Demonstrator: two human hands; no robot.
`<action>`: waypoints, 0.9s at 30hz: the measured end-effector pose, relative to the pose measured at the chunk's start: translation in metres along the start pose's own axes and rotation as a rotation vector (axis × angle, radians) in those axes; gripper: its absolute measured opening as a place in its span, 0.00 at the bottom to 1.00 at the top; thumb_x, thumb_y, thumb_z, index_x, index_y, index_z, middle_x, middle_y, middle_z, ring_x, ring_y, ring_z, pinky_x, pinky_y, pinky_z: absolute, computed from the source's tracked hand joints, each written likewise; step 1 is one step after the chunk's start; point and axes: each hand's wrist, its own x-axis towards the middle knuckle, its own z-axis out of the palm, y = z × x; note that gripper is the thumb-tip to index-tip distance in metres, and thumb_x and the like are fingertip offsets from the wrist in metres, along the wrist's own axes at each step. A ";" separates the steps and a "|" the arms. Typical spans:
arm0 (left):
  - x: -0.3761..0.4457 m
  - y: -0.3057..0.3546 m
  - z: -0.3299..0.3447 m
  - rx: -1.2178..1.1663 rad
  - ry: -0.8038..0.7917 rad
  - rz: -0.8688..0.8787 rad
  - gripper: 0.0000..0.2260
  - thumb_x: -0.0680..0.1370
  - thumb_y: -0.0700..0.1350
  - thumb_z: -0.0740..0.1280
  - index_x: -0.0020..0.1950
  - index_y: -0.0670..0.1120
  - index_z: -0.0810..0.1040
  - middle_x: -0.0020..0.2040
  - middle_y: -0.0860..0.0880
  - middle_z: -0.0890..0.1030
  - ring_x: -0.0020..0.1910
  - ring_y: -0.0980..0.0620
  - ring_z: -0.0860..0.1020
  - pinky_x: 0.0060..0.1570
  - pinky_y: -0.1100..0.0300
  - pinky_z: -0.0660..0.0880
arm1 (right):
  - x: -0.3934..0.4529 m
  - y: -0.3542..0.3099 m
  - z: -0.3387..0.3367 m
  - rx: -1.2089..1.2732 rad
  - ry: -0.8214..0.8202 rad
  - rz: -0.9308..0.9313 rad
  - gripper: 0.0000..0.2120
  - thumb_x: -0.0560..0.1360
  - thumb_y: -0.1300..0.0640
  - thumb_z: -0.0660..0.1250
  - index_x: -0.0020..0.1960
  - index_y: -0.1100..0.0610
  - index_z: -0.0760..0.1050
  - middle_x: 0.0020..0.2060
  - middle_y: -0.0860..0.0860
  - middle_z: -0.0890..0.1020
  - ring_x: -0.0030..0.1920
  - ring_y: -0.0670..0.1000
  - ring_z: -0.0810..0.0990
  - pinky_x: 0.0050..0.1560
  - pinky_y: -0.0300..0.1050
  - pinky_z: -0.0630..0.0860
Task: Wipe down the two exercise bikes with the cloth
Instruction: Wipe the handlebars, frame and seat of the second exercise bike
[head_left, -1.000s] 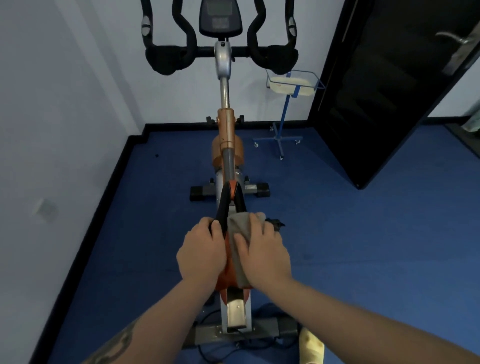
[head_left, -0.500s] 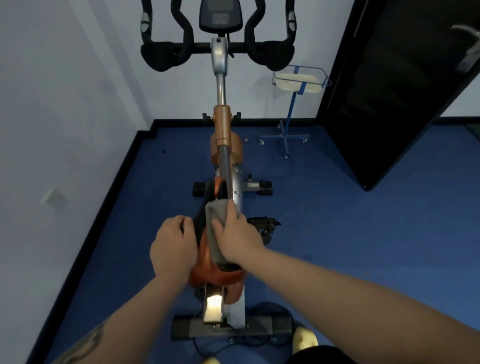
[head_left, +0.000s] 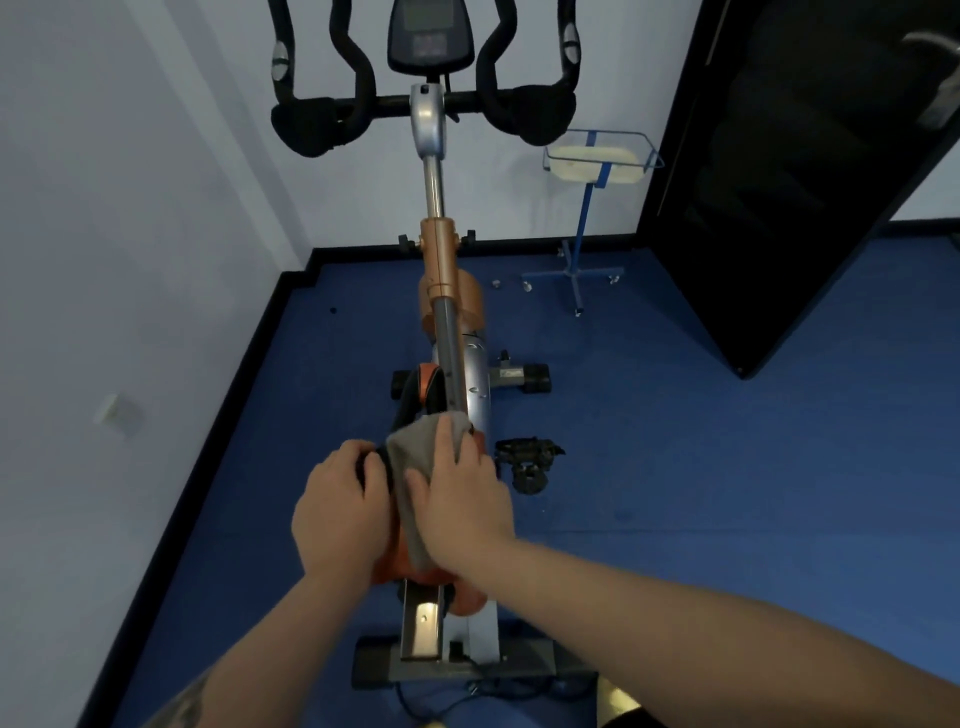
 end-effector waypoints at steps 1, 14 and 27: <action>0.002 -0.001 0.000 -0.006 -0.010 -0.013 0.08 0.80 0.49 0.57 0.50 0.55 0.76 0.43 0.57 0.78 0.41 0.59 0.74 0.34 0.58 0.68 | -0.011 0.004 0.002 -0.019 0.002 -0.043 0.34 0.81 0.41 0.51 0.79 0.53 0.40 0.75 0.58 0.57 0.68 0.59 0.65 0.60 0.54 0.73; 0.010 -0.006 0.002 -0.013 -0.067 -0.049 0.08 0.79 0.50 0.57 0.48 0.56 0.75 0.42 0.57 0.78 0.41 0.59 0.75 0.34 0.59 0.68 | 0.032 0.004 0.001 0.047 -0.110 0.049 0.34 0.82 0.42 0.50 0.79 0.53 0.38 0.72 0.59 0.64 0.61 0.60 0.74 0.50 0.52 0.72; 0.008 -0.005 -0.002 -0.078 -0.069 -0.042 0.09 0.80 0.49 0.56 0.50 0.53 0.77 0.43 0.56 0.78 0.44 0.55 0.75 0.39 0.55 0.72 | 0.033 -0.001 -0.006 0.046 -0.148 0.144 0.33 0.82 0.41 0.48 0.79 0.54 0.41 0.70 0.58 0.68 0.62 0.60 0.73 0.56 0.55 0.75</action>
